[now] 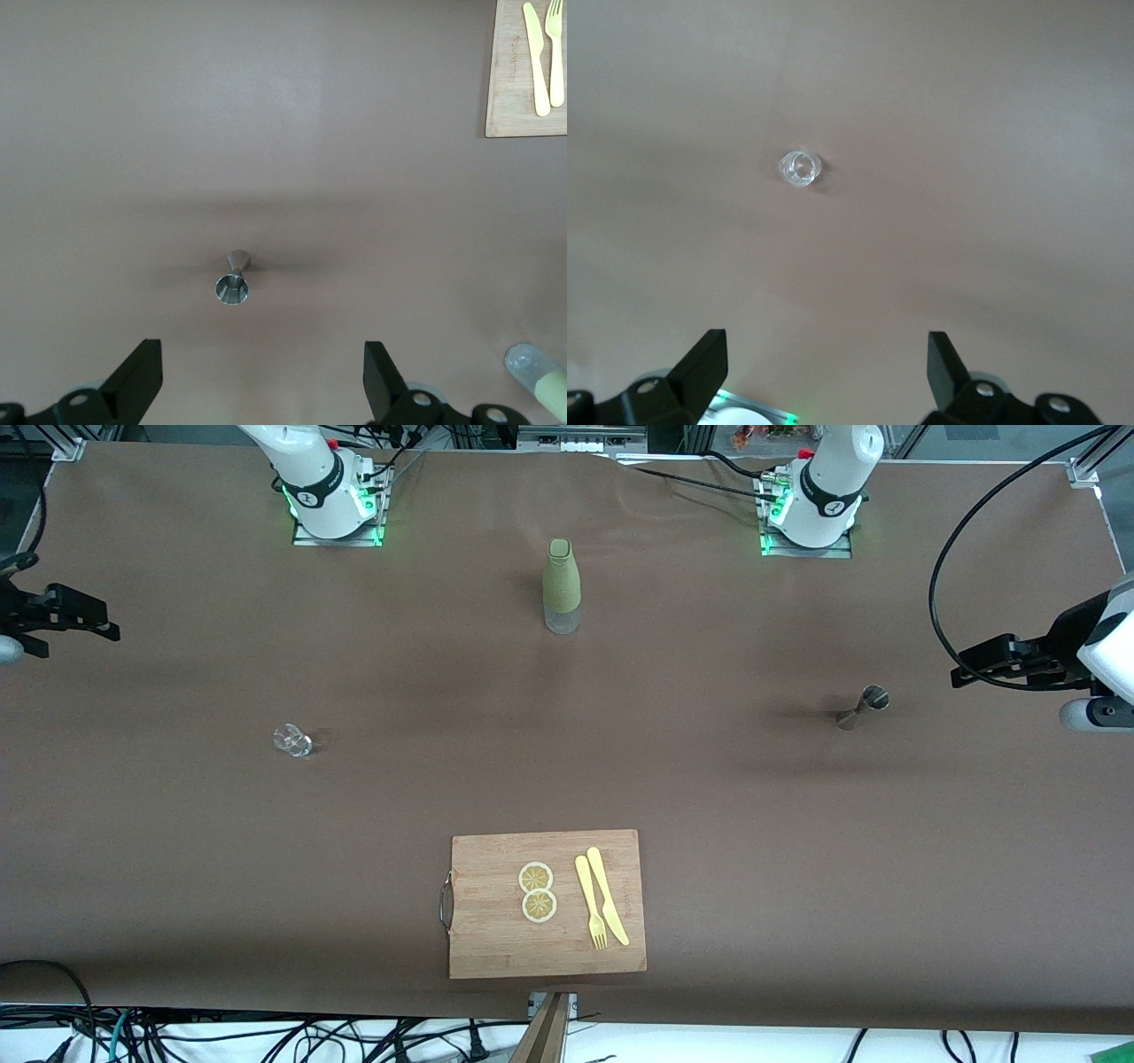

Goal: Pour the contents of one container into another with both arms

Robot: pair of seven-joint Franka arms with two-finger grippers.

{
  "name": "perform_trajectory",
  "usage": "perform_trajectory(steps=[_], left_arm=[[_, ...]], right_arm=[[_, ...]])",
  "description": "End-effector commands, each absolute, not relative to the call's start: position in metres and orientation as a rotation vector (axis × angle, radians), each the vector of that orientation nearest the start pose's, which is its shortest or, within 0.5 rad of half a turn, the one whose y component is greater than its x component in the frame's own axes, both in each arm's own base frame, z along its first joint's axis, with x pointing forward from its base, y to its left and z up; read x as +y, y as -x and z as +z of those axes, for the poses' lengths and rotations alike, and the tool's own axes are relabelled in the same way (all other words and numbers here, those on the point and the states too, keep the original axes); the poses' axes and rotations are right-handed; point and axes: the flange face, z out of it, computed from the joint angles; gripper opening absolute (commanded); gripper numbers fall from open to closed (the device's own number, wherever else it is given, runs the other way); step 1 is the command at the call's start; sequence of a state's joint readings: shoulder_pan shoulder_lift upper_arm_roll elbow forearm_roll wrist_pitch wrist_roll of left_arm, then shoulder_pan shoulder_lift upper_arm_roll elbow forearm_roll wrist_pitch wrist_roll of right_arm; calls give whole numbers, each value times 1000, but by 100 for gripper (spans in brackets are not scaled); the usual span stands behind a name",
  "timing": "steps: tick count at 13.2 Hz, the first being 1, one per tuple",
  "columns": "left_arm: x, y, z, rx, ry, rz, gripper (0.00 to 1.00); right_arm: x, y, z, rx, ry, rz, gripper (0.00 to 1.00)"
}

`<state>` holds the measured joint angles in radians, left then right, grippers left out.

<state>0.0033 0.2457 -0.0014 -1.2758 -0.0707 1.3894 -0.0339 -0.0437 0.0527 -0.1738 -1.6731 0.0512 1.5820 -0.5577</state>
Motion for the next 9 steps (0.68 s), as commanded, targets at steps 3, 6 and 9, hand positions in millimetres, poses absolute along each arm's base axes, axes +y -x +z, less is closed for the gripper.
perform_trajectory(steps=[3,6,9], left_arm=[[7,-613,611,-92,3223,199,100],[49,-610,607,-208,3217,210,100],[109,-602,592,32,3221,251,100]], right_arm=[[-162,-557,497,-893,2719,138,100],[-195,-556,443,-1080,2489,18,100],[-227,-555,379,-1215,2262,-191,100]])
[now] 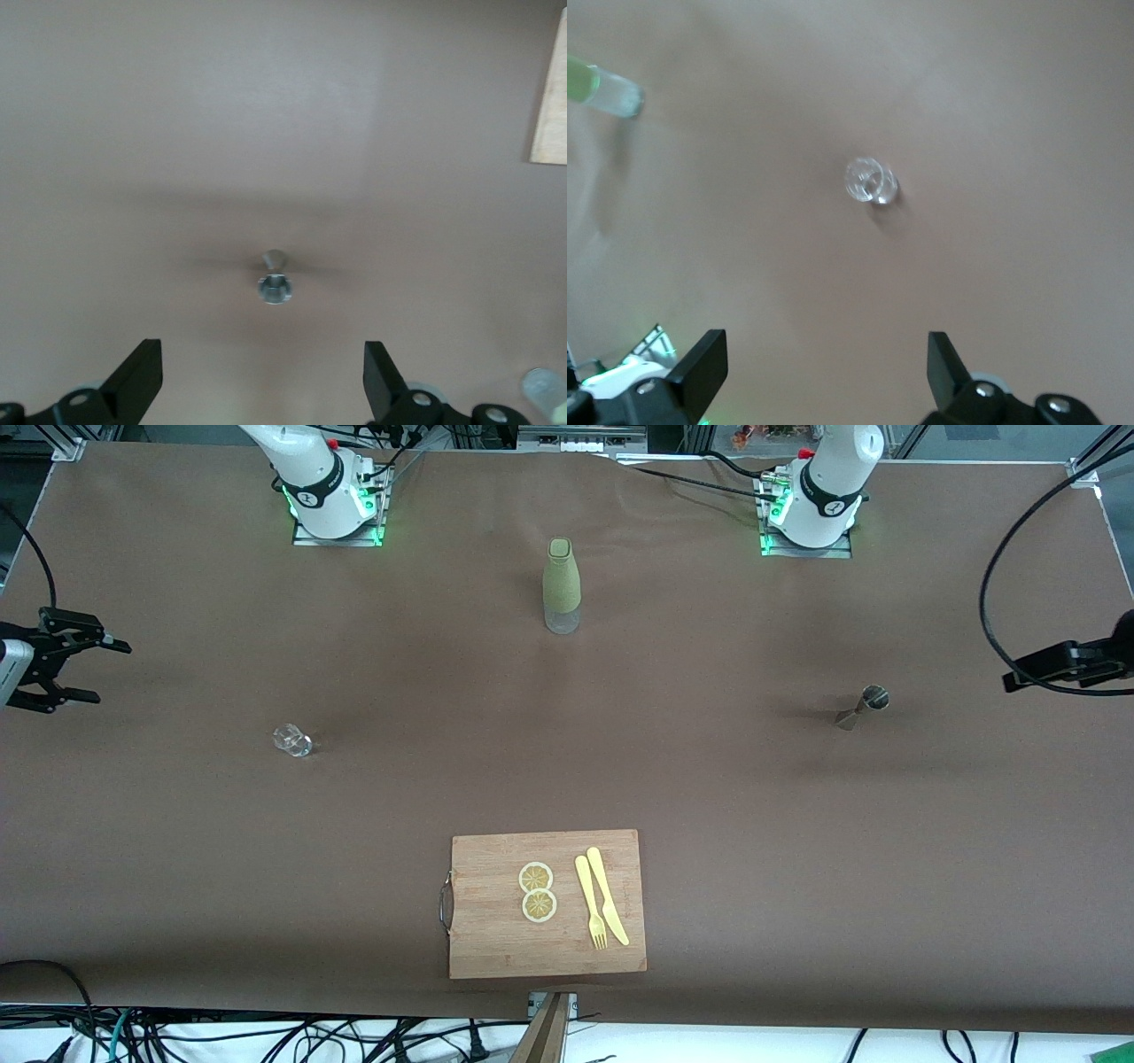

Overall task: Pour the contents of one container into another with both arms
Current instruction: 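Reach the right gripper to the glass beaker while the left gripper reaches the jigger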

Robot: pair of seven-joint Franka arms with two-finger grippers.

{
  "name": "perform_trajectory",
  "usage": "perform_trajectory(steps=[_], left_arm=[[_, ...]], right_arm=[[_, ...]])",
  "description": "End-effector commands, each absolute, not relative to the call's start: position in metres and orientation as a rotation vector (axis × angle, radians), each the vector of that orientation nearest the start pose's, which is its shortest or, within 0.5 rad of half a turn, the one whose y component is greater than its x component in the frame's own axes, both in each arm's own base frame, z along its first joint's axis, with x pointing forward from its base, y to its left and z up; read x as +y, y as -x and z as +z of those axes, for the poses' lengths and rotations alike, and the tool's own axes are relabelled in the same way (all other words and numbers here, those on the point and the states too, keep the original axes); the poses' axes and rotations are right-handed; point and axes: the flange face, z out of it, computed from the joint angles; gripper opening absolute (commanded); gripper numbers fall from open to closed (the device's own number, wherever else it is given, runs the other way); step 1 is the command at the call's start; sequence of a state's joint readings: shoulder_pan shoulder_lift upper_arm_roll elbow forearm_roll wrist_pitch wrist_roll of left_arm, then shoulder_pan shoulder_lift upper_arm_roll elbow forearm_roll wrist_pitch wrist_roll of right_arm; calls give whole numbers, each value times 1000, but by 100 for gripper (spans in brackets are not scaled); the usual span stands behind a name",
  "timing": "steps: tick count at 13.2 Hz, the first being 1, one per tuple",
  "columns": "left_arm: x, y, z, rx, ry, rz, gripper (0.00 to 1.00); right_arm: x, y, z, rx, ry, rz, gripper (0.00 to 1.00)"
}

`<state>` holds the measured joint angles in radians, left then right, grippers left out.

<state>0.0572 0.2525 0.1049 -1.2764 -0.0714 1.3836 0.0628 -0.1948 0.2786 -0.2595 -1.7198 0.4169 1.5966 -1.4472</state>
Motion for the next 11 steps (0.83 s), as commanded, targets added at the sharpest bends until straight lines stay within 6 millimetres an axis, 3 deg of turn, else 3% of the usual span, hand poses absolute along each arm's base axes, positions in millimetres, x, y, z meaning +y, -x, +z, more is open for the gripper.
perform_trajectory(steps=[1,5,7,11], left_arm=[[139,-597,584,127,3220,260,100],[204,-584,541,444,3318,297,100],[240,-574,510,763,3409,207,100],[293,-543,417,1320,3523,-131,100]], right_arm=[[-231,-557,361,-1250,2198,-255,100],[-250,-556,269,-1320,1971,-517,100],[-248,-559,229,-1376,1878,-665,100],[-229,-560,149,-1386,1744,-910,100]])
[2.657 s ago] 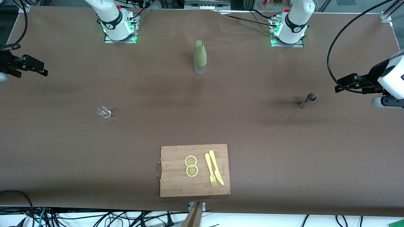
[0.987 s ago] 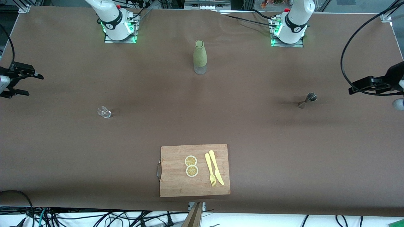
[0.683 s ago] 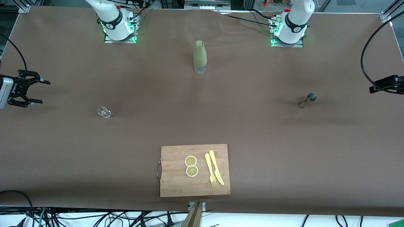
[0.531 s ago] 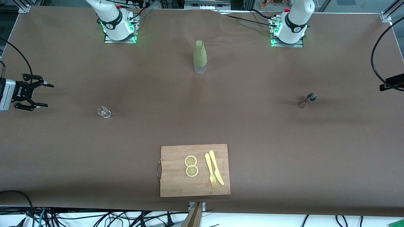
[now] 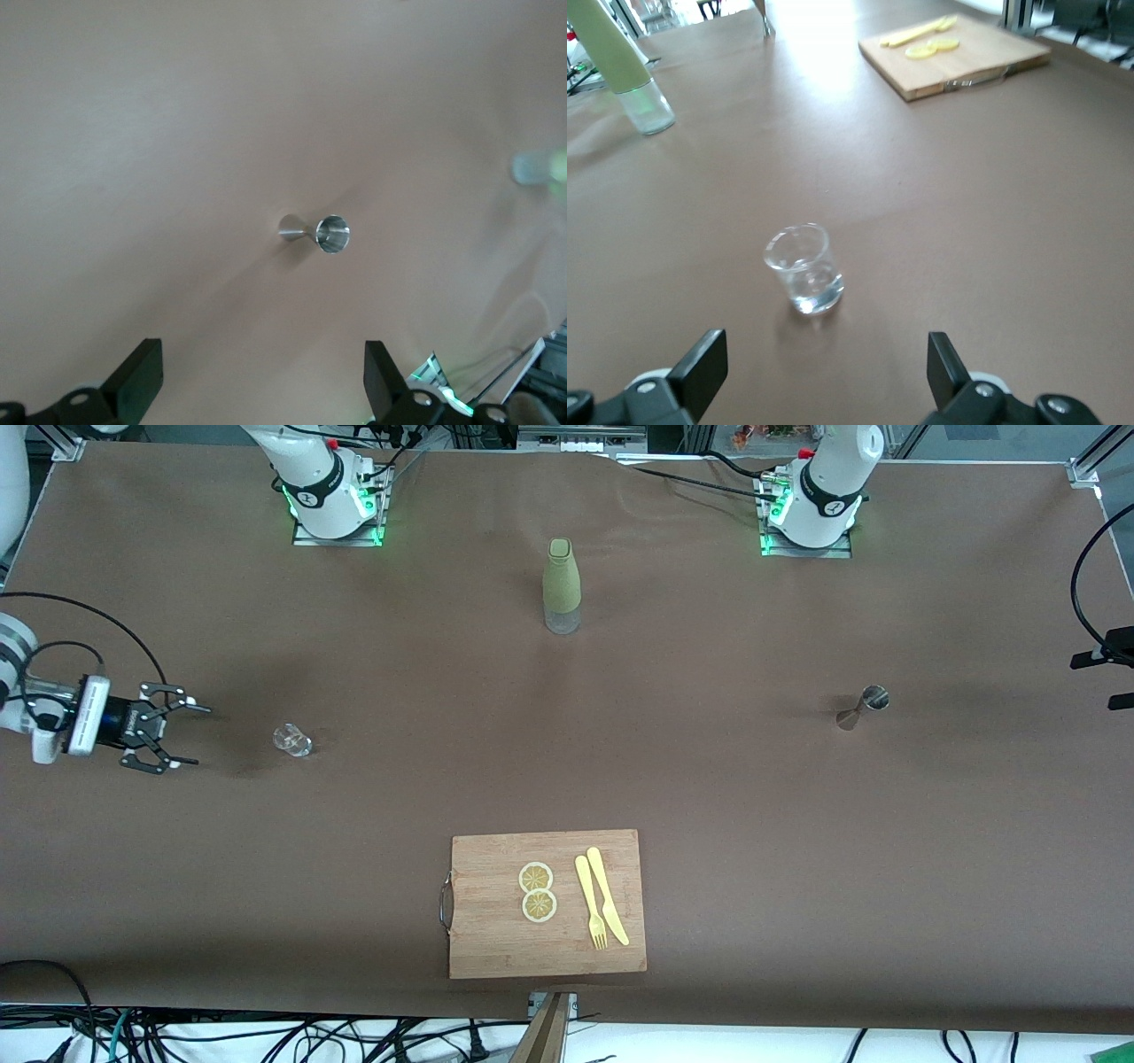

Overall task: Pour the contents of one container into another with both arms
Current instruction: 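Reach the right gripper to the glass beaker while the left gripper reaches the jigger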

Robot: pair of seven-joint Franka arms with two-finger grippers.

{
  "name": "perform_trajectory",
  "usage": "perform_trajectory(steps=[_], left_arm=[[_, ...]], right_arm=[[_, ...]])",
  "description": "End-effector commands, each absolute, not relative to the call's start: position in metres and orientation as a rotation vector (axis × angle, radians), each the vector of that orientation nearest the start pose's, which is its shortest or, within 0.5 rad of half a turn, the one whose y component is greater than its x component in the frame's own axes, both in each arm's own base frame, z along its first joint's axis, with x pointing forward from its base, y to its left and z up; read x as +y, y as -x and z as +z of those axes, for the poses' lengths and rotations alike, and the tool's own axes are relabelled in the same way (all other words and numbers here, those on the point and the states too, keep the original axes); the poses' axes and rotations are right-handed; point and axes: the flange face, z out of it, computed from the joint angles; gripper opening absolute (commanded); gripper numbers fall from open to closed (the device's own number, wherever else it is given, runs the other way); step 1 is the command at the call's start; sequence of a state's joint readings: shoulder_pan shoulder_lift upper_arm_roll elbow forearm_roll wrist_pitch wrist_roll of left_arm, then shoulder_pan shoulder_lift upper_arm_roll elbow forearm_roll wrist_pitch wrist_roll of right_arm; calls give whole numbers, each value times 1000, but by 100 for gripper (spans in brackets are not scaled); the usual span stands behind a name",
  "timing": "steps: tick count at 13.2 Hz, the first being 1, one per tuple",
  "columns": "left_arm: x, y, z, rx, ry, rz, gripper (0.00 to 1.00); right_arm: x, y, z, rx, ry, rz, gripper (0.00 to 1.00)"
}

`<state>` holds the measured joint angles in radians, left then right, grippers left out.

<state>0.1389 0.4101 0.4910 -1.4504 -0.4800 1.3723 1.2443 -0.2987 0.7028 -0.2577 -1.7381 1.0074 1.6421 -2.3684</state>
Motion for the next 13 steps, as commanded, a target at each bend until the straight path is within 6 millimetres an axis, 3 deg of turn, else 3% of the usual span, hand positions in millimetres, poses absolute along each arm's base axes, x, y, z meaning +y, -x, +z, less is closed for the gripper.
perform_trajectory(steps=[1,3,6,9,13], left_arm=[[300,-535,393,-929,-2277,161,100],[317,-513,335,-976,-2123,321,100],[327,-483,246,-1052,-1928,570,100],[317,-466,171,-1114,-1764,825,100],[292,-458,99,-1165,-1569,1139,100]], right_arm=[[-223,-561,138,-1389,1718,-948,100],[-197,-566,122,-1421,1629,-1015,100],[-183,-558,103,-1397,1551,-1012,100],[-172,-547,81,-1374,1486,-1009,100],[-153,-545,67,-1366,1428,-1006,99]])
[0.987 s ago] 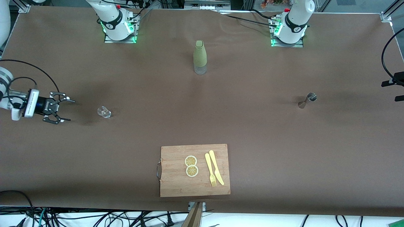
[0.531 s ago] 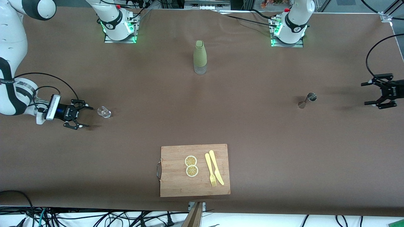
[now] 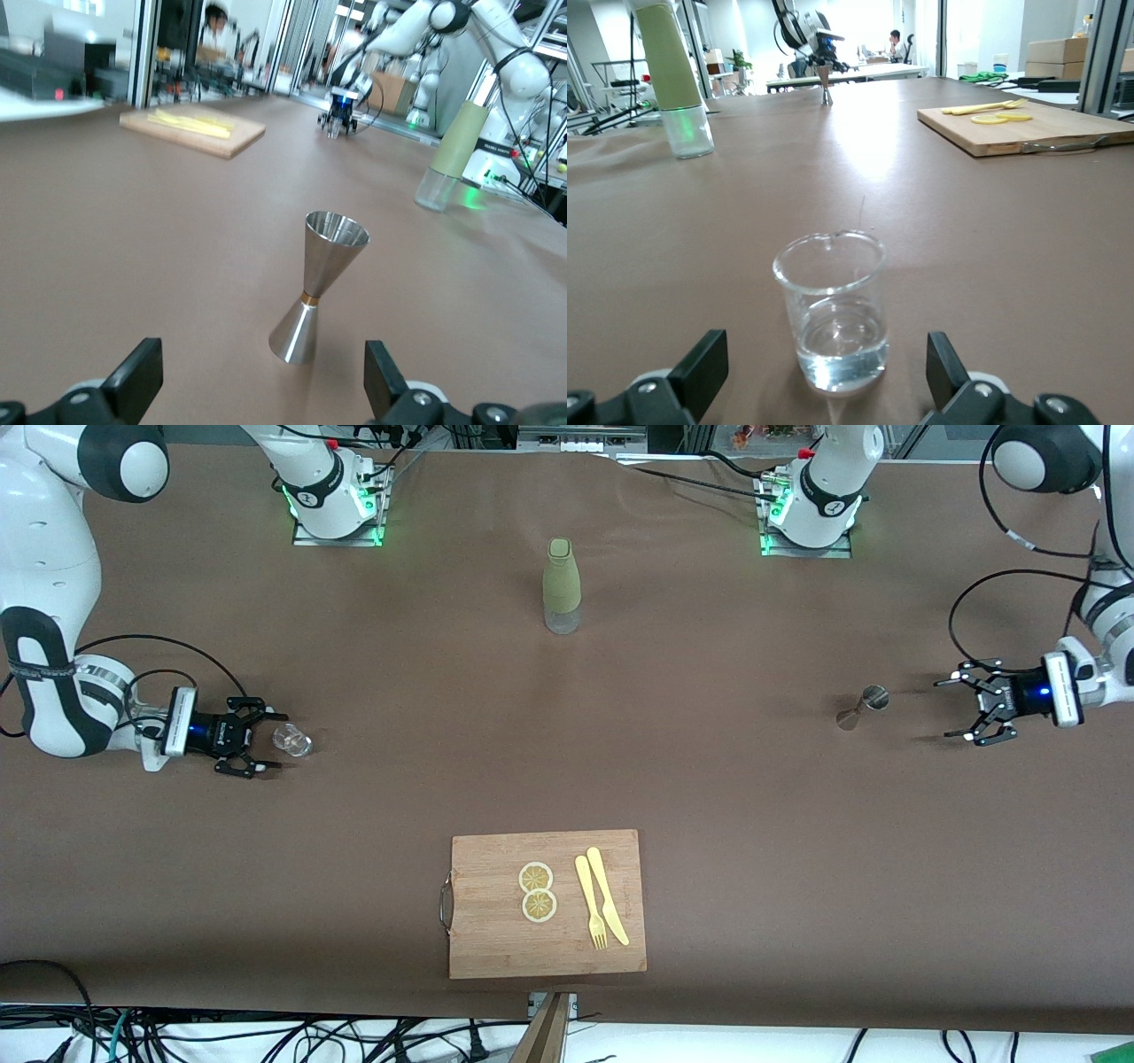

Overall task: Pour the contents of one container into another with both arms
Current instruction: 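Grasp the beaker with the right gripper while the left gripper grasps the jigger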

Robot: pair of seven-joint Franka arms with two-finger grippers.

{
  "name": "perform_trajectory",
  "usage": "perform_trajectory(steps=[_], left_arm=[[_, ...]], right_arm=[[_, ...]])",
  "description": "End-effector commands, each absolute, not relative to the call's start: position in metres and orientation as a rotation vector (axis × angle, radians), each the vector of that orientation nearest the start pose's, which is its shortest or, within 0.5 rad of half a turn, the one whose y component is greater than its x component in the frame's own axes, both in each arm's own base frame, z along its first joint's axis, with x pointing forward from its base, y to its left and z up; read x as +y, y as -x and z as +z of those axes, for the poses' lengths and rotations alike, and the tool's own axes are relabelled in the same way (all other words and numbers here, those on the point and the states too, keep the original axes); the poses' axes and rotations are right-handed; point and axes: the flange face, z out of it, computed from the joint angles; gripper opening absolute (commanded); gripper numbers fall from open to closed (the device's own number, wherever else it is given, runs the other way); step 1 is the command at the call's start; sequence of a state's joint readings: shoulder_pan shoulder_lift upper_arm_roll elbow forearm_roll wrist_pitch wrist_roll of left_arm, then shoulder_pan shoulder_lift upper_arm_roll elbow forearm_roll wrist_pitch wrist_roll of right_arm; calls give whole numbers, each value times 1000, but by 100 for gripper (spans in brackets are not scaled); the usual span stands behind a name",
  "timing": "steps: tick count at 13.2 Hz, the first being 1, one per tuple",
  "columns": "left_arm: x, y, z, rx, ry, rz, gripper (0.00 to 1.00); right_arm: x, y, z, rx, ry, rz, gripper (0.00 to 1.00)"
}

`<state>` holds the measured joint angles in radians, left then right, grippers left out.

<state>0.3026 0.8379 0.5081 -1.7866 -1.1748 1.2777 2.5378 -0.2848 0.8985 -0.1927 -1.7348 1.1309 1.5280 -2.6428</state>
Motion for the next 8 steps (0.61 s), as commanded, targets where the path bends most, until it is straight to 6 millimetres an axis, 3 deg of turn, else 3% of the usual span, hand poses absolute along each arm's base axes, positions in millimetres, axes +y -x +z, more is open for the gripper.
perform_trajectory(steps=[1,5,8], left_arm=[[287,-458,90,-1175,-1537,1175,100],[245,-467,56,-1195,-1420,1198,100],[224,-469,44,-1205,-1365,1204,100]], right_arm=[[-151,-546,67,-1367,1425,-1007,99],[-142,-549,64,-1369,1414,-1009,98],[-141,-550,63,-1370,1417,-1009,95]])
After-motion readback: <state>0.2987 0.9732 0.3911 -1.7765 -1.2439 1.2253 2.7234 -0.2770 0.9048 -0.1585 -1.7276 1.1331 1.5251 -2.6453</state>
